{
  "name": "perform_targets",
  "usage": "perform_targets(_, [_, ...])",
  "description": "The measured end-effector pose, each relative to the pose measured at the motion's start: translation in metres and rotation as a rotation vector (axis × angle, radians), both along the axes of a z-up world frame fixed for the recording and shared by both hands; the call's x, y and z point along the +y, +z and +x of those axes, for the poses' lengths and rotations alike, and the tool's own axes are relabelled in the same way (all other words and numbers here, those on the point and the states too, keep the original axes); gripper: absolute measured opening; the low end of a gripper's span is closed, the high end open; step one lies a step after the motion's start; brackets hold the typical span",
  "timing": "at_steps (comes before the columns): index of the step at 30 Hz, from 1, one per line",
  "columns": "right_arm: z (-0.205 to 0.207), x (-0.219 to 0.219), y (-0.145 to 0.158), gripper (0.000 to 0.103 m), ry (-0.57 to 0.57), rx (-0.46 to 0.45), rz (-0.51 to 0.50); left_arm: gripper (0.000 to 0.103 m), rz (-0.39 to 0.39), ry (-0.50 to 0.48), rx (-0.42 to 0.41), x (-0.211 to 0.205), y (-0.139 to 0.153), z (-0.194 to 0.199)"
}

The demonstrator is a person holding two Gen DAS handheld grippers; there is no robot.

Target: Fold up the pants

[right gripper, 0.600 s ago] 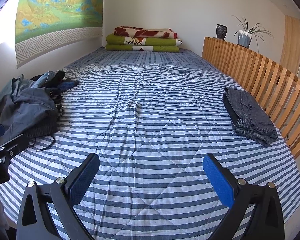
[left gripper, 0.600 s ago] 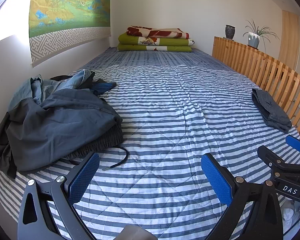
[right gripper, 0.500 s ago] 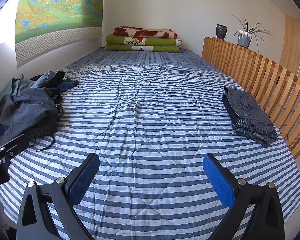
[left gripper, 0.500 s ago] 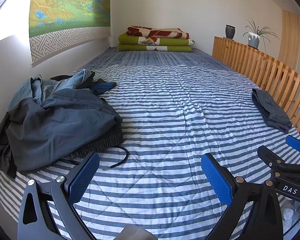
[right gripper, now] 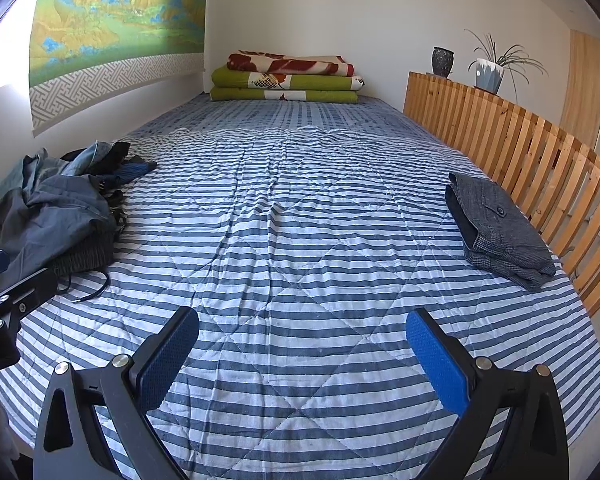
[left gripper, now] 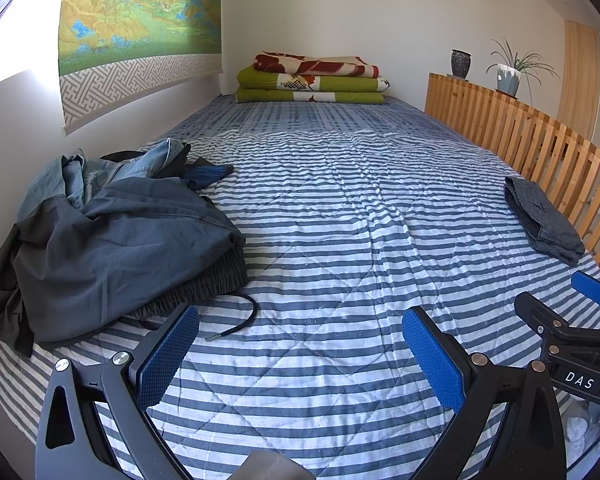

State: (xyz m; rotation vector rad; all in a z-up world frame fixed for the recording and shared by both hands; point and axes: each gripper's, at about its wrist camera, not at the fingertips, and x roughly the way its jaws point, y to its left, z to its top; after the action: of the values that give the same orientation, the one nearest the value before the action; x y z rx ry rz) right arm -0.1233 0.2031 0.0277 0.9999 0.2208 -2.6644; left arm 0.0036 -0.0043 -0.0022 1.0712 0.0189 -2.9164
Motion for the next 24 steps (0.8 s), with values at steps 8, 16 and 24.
perform_targets(8, [-0.0001,-0.0008,-0.0005,0.102,0.001,-0.001,0.001,0.103,-0.001,0.004,-0.001,-0.0001,0.0002,-0.0004])
perform_targets(16, [-0.0005,-0.0002,-0.0015,0.102,-0.005,-0.001,-0.003,0.103,-0.003,0.006,0.000,-0.0003,0.0008,-0.0012])
perform_targets(24, [-0.0007,0.0000,-0.0017,0.102,-0.006,0.000,0.000,0.103,-0.004,0.008,0.000,-0.0004,0.0013,-0.0014])
